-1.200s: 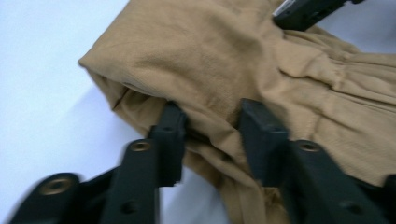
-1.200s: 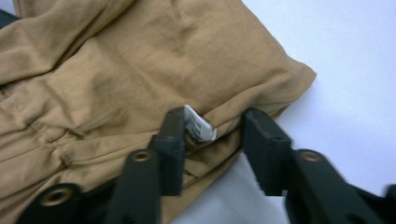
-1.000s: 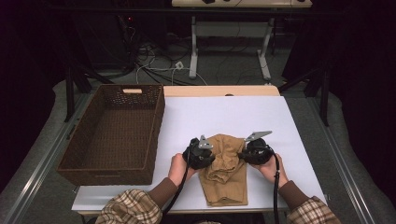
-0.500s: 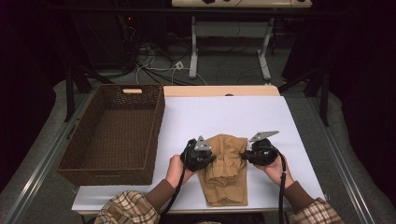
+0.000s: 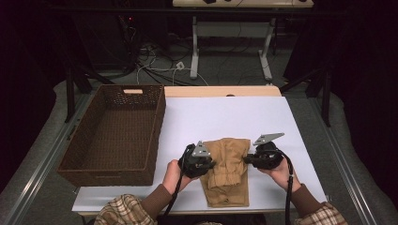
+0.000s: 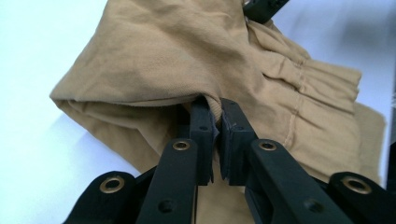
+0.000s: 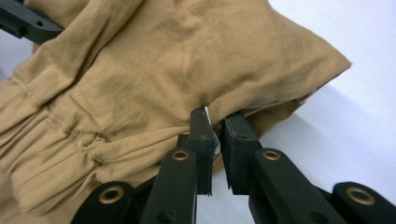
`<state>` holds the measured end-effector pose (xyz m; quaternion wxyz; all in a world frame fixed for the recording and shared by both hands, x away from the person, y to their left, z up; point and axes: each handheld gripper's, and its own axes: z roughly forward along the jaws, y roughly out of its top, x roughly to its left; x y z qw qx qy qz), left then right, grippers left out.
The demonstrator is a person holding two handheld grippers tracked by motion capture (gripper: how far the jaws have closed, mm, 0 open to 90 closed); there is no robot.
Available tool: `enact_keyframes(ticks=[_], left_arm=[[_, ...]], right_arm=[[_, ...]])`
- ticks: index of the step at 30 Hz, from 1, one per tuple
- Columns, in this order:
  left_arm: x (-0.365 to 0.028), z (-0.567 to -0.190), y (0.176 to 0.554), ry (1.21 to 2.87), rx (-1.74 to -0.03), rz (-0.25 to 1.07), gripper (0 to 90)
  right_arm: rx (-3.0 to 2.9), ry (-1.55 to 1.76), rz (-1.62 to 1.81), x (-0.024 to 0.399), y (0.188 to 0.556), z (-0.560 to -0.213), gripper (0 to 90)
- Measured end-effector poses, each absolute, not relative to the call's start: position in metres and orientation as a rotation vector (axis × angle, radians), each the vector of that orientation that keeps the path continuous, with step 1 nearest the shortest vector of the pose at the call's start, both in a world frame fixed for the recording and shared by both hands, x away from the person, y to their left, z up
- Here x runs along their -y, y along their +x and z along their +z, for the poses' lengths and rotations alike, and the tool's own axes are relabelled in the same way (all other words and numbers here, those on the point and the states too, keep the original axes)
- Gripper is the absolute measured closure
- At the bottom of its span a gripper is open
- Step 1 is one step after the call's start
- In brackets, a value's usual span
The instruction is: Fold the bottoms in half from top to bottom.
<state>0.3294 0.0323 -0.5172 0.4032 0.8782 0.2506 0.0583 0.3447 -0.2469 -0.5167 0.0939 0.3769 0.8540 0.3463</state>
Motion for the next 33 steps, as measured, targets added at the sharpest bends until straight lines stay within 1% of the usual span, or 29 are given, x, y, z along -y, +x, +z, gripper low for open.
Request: enact_keyframes(ticks=[5, 12, 14, 15, 16, 17, 18, 19, 20, 21, 22, 24, 25, 26, 27, 28, 30, 31, 33], left_arm=[[-0.035, -0.52, 0.325, 2.231, -0.647, 0.12, 85.1], [-0.033, -0.539, 0.332, 2.326, -0.697, 0.072, 84.7], [-0.034, -0.543, 0.335, 2.335, -0.702, 0.055, 83.1], [-0.034, -0.543, 0.336, 2.342, -0.701, 0.061, 81.0], [-0.035, -0.541, 0.336, 2.341, -0.694, 0.076, 78.1], [-0.035, -0.539, 0.336, 2.344, -0.695, 0.101, 72.6], [-0.035, -0.536, 0.336, 2.348, -0.696, 0.14, 63.1], [-0.036, -0.532, 0.337, 2.351, -0.697, 0.167, 53.9], [-0.037, -0.528, 0.337, 2.337, -0.705, 0.193, 47.3], [-0.038, -0.524, 0.338, 2.319, -0.714, 0.22, 41.7], [-0.04, -0.521, 0.338, 2.302, -0.714, 0.252, 37.3], [-0.041, -0.514, 0.339, 2.254, -0.72, 0.295, 34.6], [-0.041, -0.512, 0.34, 2.225, -0.712, 0.31, 34.9], [-0.041, -0.51, 0.34, 2.199, -0.696, 0.327, 37.0], [-0.039, -0.508, 0.34, 2.173, -0.669, 0.34, 42.7], [-0.037, -0.508, 0.341, 2.146, -0.637, 0.344, 51.6], [-0.03, -0.509, 0.342, 2.145, -0.614, 0.365, 62.3], [-0.026, -0.511, 0.344, 2.159, -0.606, 0.354, 67.3], [-0.02, -0.518, 0.347, 2.187, -0.615, 0.355, 74.3]], right_arm=[[-2.558, 1.104, 1.034, 0.247, 0.34, -0.518, 84.0], [-2.618, 1.093, 0.95, 0.242, 0.338, -0.53, 84.0], [-2.628, 1.095, 0.934, 0.241, 0.34, -0.533, 82.4], [-2.627, 1.094, 0.935, 0.242, 0.34, -0.533, 80.0], [-2.623, 1.095, 0.943, 0.243, 0.34, -0.532, 72.9], [-2.616, 1.096, 0.934, 0.243, 0.341, -0.532, 61.4], [-2.618, 1.097, 0.928, 0.245, 0.342, -0.531, 53.3], [-2.616, 1.096, 0.945, 0.247, 0.342, -0.529, 47.7], [-2.6, 1.095, 0.957, 0.248, 0.342, -0.528, 43.5], [-2.583, 1.094, 0.963, 0.249, 0.342, -0.525, 40.3], [-2.566, 1.086, 0.986, 0.251, 0.342, -0.523, 39.0], [-2.509, 1.081, 1.015, 0.253, 0.341, -0.518, 40.6], [-2.478, 1.066, 1.038, 0.254, 0.341, -0.516, 45.2], [-2.446, 1.05, 1.066, 0.254, 0.34, -0.514, 49.9], [-2.415, 1.037, 1.082, 0.254, 0.34, -0.512, 55.8], [-2.394, 1.019, 1.095, 0.252, 0.34, -0.511, 62.5], [-2.371, 0.963, 1.112, 0.246, 0.341, -0.512, 73.6], [-2.37, 0.946, 1.102, 0.242, 0.342, -0.514, 78.3], [-2.408, 0.934, 1.069, 0.233, 0.346, -0.52, 83.8]])
